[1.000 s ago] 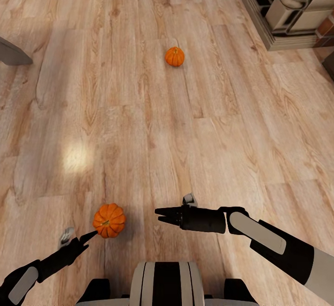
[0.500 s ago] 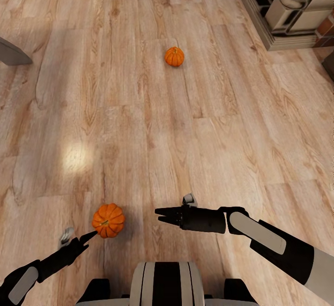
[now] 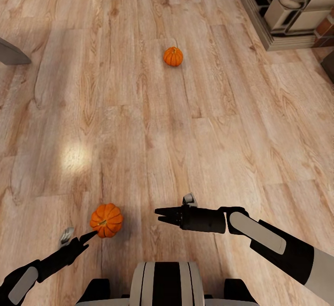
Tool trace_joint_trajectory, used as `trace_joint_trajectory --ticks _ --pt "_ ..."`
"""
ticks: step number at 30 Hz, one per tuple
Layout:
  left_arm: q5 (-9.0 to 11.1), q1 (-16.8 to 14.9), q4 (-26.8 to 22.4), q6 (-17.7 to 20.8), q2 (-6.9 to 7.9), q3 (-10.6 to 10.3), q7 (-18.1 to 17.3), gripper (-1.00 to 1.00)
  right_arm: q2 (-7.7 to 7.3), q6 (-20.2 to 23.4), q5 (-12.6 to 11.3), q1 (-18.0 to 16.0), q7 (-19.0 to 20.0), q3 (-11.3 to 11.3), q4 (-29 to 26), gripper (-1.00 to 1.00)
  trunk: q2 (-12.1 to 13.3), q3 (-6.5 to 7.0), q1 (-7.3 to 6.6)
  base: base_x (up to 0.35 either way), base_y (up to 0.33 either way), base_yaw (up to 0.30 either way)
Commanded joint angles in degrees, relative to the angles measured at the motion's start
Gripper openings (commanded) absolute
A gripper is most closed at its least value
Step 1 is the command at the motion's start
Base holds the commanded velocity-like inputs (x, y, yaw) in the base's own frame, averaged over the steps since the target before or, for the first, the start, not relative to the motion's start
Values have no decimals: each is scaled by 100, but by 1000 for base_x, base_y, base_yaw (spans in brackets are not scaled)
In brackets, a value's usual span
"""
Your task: Place each of the two pumpkins and all three candles from the living room inside a cabinet in the living room (use any cabinet), then make sure every cabinet is closed, and position the cauldron so it is next to a table in the living room.
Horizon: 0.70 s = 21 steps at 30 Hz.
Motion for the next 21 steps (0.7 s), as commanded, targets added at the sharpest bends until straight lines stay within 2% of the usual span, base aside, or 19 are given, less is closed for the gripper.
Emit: trace_joint_trajectory --ticks 1,18,21 --pt "30 -1 1 43 1 7 -18 100 -4 9 -36 -7 8 12 1 100 -1 -3 -1 0 0 0" --pt "22 -1 -25 48 19 5 -74 100 -4 9 -43 -7 8 12 1 100 -1 -3 -1 0 0 0" --pt "-11 -1 -28 44 22 5 -279 100 -5 9 -43 -6 8 12 1 100 -1 -3 -1 0 0 0"
